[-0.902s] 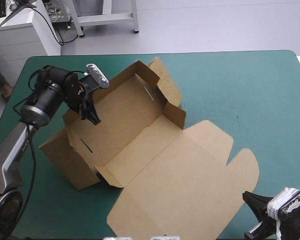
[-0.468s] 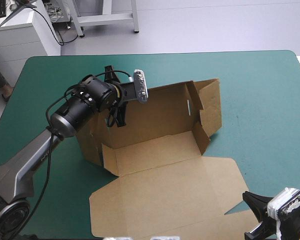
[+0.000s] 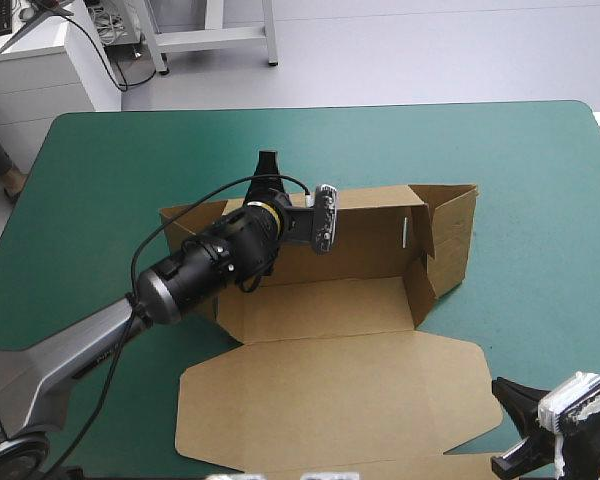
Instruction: Fold the box
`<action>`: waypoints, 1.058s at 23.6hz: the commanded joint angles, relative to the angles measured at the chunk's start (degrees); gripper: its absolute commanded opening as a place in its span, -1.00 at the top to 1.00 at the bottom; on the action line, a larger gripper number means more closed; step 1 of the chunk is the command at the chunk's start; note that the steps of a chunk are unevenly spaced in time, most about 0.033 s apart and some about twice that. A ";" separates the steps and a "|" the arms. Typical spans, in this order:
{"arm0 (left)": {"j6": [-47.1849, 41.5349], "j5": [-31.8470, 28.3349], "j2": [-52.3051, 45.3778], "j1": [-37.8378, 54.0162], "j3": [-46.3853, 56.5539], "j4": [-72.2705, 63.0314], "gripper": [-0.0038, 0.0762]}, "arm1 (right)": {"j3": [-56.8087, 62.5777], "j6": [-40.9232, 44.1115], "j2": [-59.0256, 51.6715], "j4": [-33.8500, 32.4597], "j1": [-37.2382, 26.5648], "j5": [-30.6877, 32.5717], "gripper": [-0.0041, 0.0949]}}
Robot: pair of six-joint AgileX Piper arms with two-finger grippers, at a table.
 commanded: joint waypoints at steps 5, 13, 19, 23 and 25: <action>-11.09 -7.01 -5.54 -3.10 8.89 12.62 0.92 | -1.46 3.38 0.91 -6.11 -0.27 -4.62 0.95; -15.06 -13.55 -10.57 -3.10 17.52 15.52 0.92 | -1.46 5.90 0.91 -8.84 -0.27 -5.54 0.95; -15.70 -13.62 -11.83 -3.10 17.65 13.56 0.92 | -1.46 7.89 1.01 -10.50 -0.27 -5.02 0.42; -18.58 -14.34 -11.83 -3.33 17.65 13.27 0.92 | -1.58 11.92 1.01 -11.51 -0.27 -5.02 -0.13; -20.31 -13.21 -11.83 -4.18 17.65 13.40 0.92 | -1.78 18.12 1.01 -13.80 -0.27 -5.02 -0.13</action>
